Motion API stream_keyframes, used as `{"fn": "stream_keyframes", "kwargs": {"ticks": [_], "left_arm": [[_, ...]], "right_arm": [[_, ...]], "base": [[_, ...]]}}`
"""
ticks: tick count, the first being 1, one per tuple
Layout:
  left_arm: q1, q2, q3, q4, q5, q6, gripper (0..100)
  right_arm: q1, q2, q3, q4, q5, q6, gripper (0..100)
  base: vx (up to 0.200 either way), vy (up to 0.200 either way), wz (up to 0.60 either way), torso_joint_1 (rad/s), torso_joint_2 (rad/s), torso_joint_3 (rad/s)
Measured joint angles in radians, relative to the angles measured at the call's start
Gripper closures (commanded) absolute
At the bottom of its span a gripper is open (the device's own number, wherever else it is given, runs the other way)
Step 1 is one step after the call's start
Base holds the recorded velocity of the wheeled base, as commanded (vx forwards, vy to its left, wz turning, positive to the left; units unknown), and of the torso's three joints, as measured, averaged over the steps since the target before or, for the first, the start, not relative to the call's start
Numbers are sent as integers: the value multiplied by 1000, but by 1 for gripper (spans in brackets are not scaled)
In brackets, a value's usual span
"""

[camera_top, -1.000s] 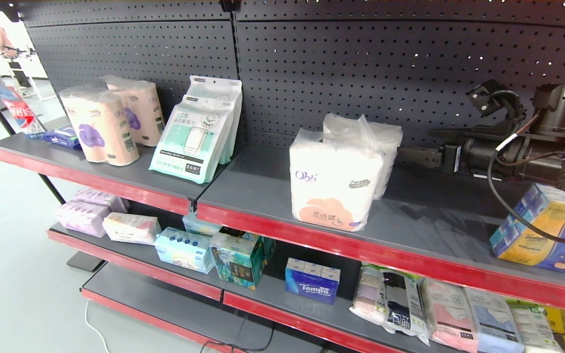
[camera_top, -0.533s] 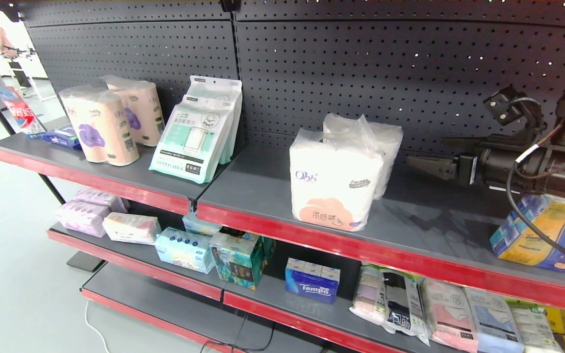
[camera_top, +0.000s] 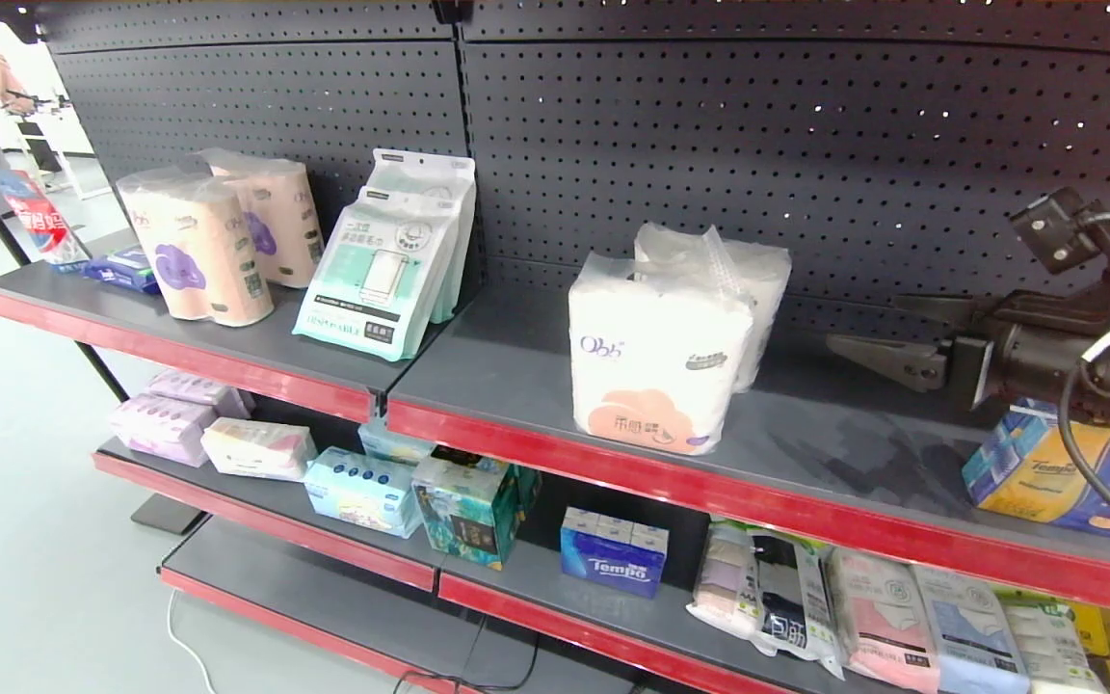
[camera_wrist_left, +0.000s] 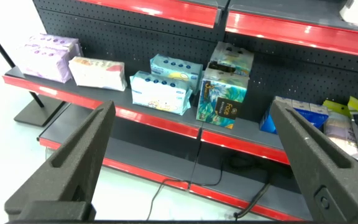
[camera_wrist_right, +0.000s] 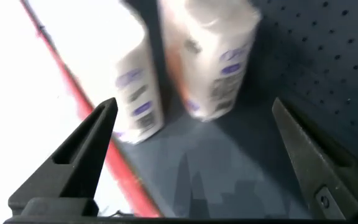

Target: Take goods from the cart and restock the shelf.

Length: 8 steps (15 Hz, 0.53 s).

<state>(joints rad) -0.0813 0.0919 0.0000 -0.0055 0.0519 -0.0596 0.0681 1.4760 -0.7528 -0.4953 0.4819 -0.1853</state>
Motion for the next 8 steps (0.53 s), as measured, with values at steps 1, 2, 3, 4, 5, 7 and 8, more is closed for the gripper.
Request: {"fn": "stream_keyframes", "kwargs": {"ticks": [1, 2, 3, 4, 5, 7, 8], "left_arm": [[0, 0, 0, 0, 0, 0, 0], [0, 0, 0, 0, 0, 0, 0], [0, 0, 0, 0, 0, 0, 0], [0, 0, 0, 0, 0, 0, 0], [0, 0, 0, 0, 0, 0, 0], [0, 0, 0, 0, 0, 0, 0], [0, 0, 0, 0, 0, 0, 0]], "right_arm": [[7, -35, 34, 0, 1, 4, 0], [12, -62, 55, 0, 1, 6, 0], [19, -91, 75, 0, 0, 8, 0], [30, -121, 96, 0, 0, 12, 0], [39, -148, 115, 0, -1, 23, 0], [53, -215, 169, 2, -8, 40, 0], [59, -249, 199, 3, -23, 43, 0]], "base": [[0, 0, 0, 0, 0, 0], [0, 0, 0, 0, 0, 0], [0, 0, 0, 0, 0, 0], [0, 0, 0, 0, 0, 0], [0, 0, 0, 0, 0, 0], [0, 0, 0, 0, 0, 0], [0, 0, 0, 0, 0, 0]]}}
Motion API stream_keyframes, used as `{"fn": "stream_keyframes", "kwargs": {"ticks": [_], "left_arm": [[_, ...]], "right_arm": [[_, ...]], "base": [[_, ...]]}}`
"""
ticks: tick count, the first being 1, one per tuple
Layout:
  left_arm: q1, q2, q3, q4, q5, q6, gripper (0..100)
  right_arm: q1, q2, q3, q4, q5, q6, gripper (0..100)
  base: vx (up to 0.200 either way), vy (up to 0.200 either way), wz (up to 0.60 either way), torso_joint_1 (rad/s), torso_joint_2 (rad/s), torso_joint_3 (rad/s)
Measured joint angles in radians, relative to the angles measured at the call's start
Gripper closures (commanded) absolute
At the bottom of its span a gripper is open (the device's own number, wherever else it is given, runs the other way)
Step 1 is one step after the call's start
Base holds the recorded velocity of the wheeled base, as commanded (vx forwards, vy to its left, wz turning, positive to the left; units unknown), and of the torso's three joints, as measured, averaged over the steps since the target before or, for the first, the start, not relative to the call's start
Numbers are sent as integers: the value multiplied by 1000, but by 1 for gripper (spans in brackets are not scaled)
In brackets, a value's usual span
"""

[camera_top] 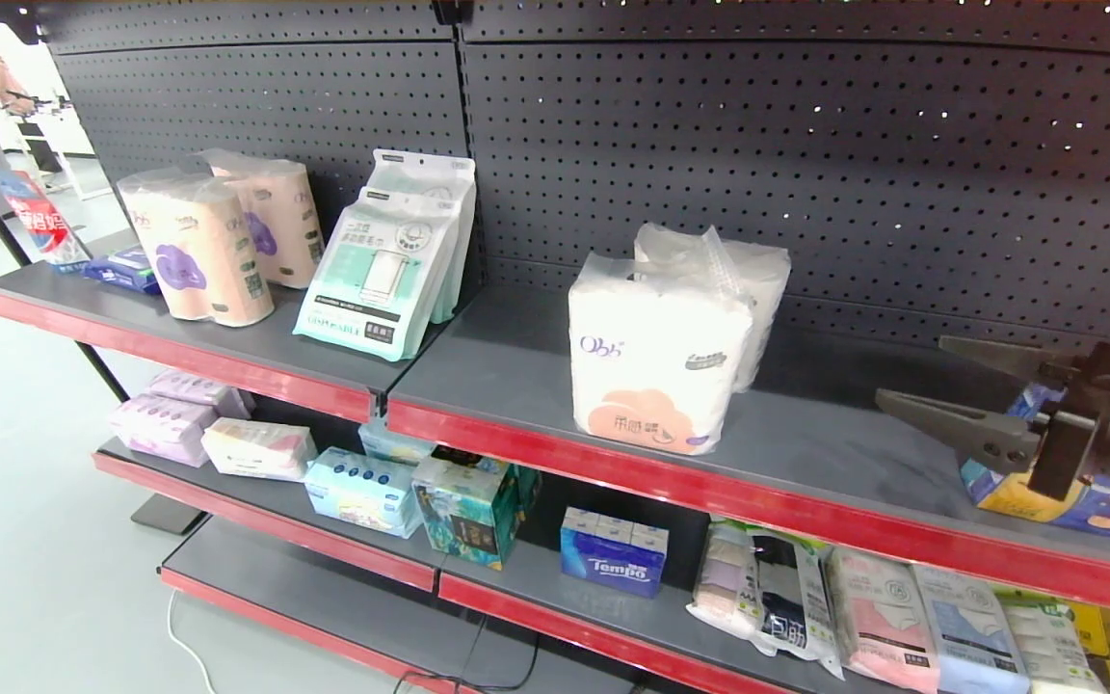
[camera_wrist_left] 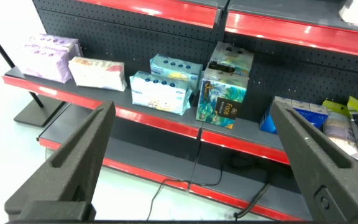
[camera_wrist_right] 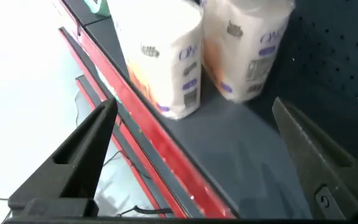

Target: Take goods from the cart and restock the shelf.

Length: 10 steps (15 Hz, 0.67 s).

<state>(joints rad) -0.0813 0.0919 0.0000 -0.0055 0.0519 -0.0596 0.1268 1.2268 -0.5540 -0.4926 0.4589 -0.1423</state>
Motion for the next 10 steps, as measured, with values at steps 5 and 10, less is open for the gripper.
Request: {"fn": "stream_keyframes", "kwargs": {"ticks": [5, 10], "left_arm": [[0, 0, 0, 0, 0, 0, 0], [0, 0, 0, 0, 0, 0, 0]], "right_arm": [[-8, -226, 85, 204, -247, 7, 0], [-39, -481, 203, 306, -326, 52, 0]], "base": [[0, 0, 0, 0, 0, 0], [0, 0, 0, 0, 0, 0]]}}
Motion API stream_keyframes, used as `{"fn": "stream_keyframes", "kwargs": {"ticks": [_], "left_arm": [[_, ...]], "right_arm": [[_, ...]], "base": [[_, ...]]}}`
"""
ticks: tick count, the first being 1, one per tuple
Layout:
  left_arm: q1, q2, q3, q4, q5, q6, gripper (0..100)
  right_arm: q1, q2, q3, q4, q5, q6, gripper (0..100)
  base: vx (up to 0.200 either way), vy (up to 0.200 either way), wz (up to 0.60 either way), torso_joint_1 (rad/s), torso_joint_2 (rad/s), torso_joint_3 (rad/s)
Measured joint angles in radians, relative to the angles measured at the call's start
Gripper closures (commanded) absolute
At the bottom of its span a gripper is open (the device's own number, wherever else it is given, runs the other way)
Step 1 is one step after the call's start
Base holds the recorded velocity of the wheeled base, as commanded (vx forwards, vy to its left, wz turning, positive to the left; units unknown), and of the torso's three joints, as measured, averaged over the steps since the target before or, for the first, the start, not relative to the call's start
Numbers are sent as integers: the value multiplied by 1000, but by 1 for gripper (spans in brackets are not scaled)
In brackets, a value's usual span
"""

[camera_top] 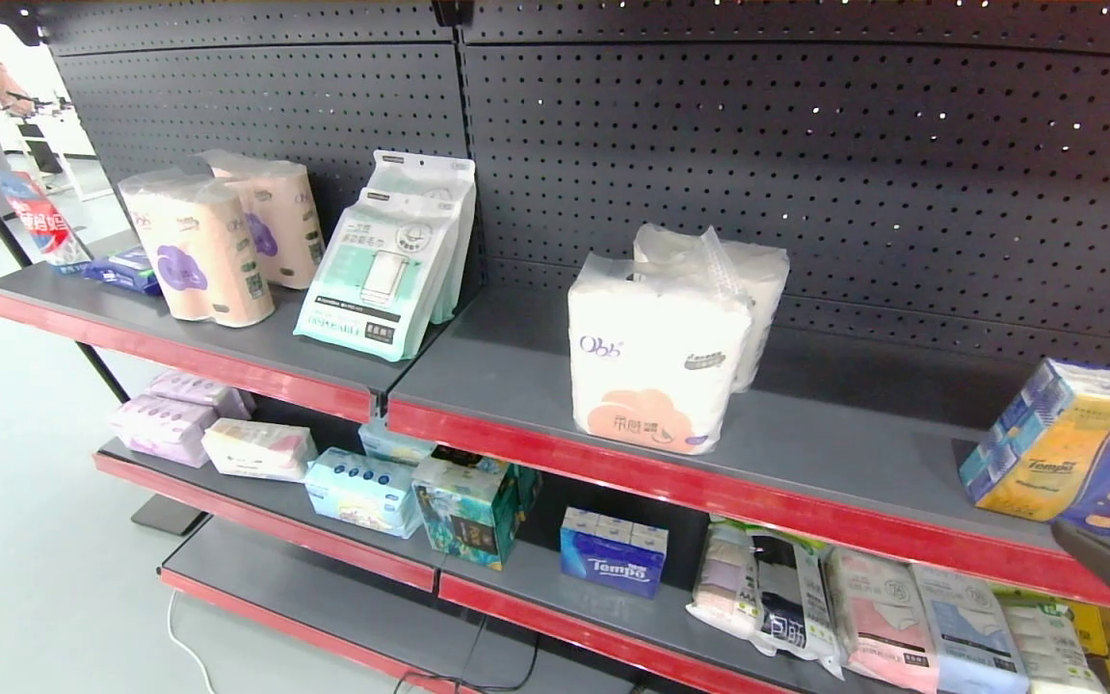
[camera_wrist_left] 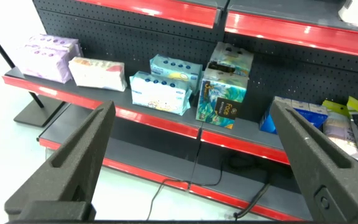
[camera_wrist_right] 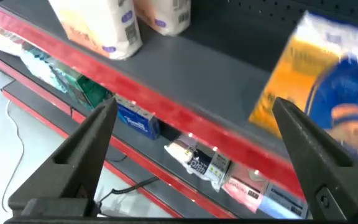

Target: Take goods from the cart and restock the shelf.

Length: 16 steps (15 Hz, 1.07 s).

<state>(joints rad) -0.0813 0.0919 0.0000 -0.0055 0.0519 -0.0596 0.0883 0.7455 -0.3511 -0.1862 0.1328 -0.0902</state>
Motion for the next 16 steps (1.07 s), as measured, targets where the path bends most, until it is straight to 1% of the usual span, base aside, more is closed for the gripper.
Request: {"fn": "stream_keyframes", "kwargs": {"ticks": [2, 5, 7, 8, 9, 10, 11, 12, 14, 15, 16], "left_arm": [[0, 0, 0, 0, 0, 0, 0], [0, 0, 0, 0, -1, 1, 0], [-8, 3, -1, 2, -23, 32, 0], [-23, 7, -1, 5, -31, 38, 0], [-49, 10, -1, 5, -36, 37, 0], [-89, 10, -1, 4, -50, 60, 0], [-114, 14, -1, 3, -61, 78, 0], [-133, 21, -1, 3, -66, 85, 0], [-137, 18, 0, 2, -63, 90, 0], [-135, 15, -2, 0, -63, 91, 0], [-135, 16, -29, 2, -63, 84, 0]], "right_arm": [[-4, -92, 70, 3, -3, 4, 0], [-23, -188, 141, 4, -16, 6, 0], [-48, -224, 162, 4, -17, 6, 0], [-61, -237, 169, 4, -18, 6, 0], [-80, -250, 180, 4, -17, 6, 0], [-96, -269, 194, 4, -18, 6, 0], [-105, -287, 207, 4, -18, 6, 0], [-109, -305, 221, 4, -17, 6, 0], [-113, -352, 245, 11, -21, 11, 0], [-114, -378, 253, 44, -26, 11, 0], [-113, -411, 257, 102, -29, 11, 0]], "base": [[0, 0, 0, 0, 0, 0], [0, 0, 0, 0, 0, 0], [0, 0, 0, 0, 0, 0], [0, 0, 0, 0, 0, 0], [0, 0, 0, 0, 0, 0], [0, 0, 0, 0, 0, 0], [0, 0, 0, 0, 0, 0], [0, 0, 0, 0, 0, 0], [0, 0, 0, 0, 0, 0], [0, 0, 0, 0, 0, 0], [0, 0, 0, 0, 0, 0]]}}
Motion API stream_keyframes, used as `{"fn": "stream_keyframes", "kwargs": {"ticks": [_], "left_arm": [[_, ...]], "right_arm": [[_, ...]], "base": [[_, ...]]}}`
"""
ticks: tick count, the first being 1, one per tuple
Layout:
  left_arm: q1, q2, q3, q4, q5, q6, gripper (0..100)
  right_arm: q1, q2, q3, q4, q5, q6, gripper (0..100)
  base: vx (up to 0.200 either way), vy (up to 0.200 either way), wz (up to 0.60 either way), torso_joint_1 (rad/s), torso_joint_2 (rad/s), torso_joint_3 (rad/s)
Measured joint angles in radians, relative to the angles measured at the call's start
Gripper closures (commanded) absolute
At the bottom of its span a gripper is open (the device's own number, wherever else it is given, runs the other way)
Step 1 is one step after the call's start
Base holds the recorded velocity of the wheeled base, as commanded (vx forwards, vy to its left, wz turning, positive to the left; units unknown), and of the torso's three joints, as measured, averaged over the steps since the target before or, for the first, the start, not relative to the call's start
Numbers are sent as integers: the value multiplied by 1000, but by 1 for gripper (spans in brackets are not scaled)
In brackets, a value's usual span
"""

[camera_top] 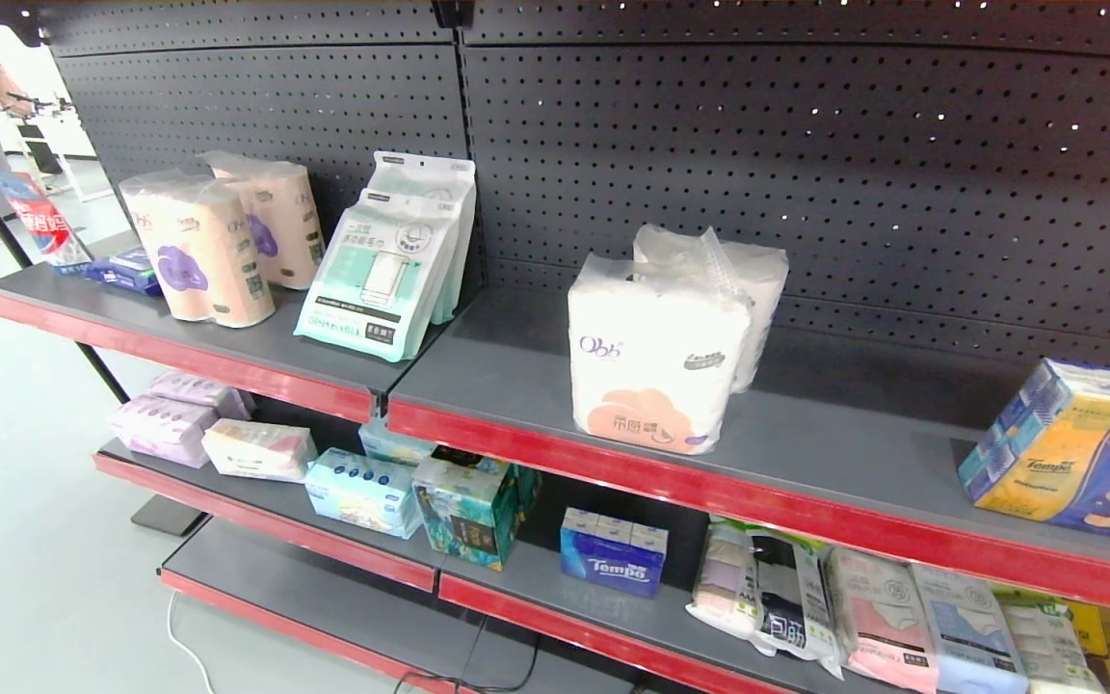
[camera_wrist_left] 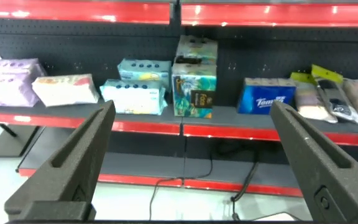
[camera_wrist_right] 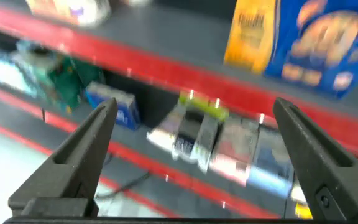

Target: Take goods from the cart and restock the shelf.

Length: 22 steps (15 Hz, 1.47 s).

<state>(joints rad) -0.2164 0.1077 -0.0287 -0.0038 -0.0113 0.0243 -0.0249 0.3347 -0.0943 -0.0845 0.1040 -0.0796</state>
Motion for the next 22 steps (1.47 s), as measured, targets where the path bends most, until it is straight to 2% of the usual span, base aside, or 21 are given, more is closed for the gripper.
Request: {"fn": "stream_keyframes", "kwargs": {"ticks": [3, 5, 6, 7, 9, 12, 22], "left_arm": [[-1, 99, -195, 8, 0, -71, 0], [-1, 218, -347, 12, 17, -105, 0], [0, 264, -390, 22, 32, -110, 0], [1, 298, -412, 38, 35, -100, 0], [1, 334, -423, 75, 32, -78, 0], [0, 351, -398, 81, 29, -51, 0], [1, 374, -373, 77, 29, -47, 0]], "right_arm": [[24, -126, 3, 112, 0, -6, 0], [32, -225, 3, 209, -1, -9, 0], [31, -262, 3, 223, -3, -7, 0], [29, -288, 3, 223, -11, -5, 0], [28, -316, 3, 224, -41, -1, 0], [27, -331, 2, 224, -48, 0, 0], [28, -336, 2, 226, -38, 16, 0]], "base": [[0, 0, 0, 0, 0, 0], [0, 0, 0, 0, 0, 0], [0, 0, 0, 0, 0, 0], [0, 0, 0, 0, 0, 0], [0, 0, 0, 0, 0, 0], [0, 0, -200, 2, 1, 2], [0, 0, -600, 6, 0, 4]]}}
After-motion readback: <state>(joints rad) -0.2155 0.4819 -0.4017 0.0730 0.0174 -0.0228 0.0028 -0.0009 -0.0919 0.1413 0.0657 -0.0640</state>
